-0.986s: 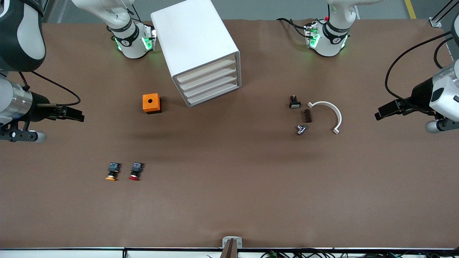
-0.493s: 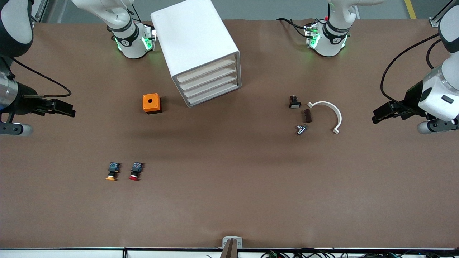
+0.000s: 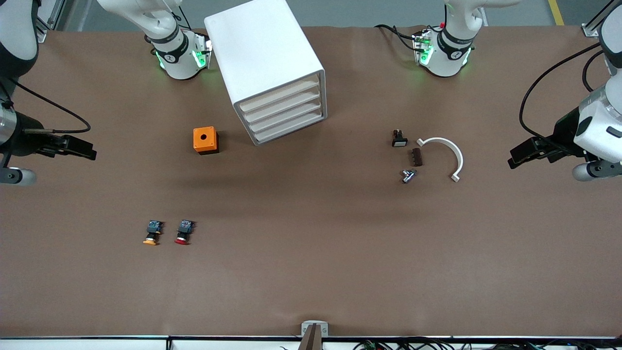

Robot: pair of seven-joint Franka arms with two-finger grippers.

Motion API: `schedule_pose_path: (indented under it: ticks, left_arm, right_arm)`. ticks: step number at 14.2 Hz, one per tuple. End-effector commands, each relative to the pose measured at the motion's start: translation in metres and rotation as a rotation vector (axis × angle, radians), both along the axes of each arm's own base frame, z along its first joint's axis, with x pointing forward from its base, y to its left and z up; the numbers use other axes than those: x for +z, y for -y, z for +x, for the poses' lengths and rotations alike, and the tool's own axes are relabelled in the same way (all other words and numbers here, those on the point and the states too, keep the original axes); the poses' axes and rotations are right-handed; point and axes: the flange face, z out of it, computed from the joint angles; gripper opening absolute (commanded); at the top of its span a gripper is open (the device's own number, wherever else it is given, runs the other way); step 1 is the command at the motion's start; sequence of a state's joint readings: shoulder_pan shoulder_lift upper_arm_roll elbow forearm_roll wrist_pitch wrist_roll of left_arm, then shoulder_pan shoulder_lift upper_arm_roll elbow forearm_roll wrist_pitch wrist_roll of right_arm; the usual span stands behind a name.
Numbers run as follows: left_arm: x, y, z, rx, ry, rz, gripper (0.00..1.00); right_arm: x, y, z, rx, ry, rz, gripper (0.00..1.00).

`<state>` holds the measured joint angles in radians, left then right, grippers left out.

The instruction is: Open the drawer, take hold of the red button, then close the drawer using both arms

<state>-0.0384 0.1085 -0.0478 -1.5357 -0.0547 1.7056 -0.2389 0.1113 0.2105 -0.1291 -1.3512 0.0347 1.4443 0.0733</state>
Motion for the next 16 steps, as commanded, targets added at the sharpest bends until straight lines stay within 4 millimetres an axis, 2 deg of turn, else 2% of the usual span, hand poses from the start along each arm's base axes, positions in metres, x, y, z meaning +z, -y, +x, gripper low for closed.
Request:
schedule_pose_path:
  ticks: [1,3,5,7,10,12,16]
  left_arm:
    - [0.025,-0.014,-0.012,0.006,0.042,0.017,0.99]
    - [0.036,-0.034,-0.024,0.032,0.052,0.006,0.99]
    - [0.041,-0.035,-0.037,0.026,0.062,-0.008,0.99]
    - [0.037,-0.032,-0.045,0.023,0.063,-0.007,0.99]
    - [0.031,-0.026,-0.047,0.009,0.040,-0.004,1.00]
    - [0.025,-0.023,-0.045,0.005,0.014,-0.001,0.99]
    - [0.029,-0.018,-0.042,0.000,0.023,0.006,0.99]
  right_arm:
    - [0.016,0.005,-0.005,-0.026,-0.006,-0.003,1.00]
    - [0.011,0.000,-0.013,-0.118,-0.075,-0.008,1.00]
    - [0.039,0.002,-0.028,-0.127,-0.026,0.005,1.00]
    - [0.049,0.003,-0.037,-0.121,-0.016,0.009,1.00]
    - [0.064,0.005,-0.054,-0.099,0.008,0.017,1.00]
    - [0.066,0.008,-0.069,-0.075,0.015,0.028,1.00]
    - [0.067,0.020,-0.104,-0.036,0.079,0.045,1.00]
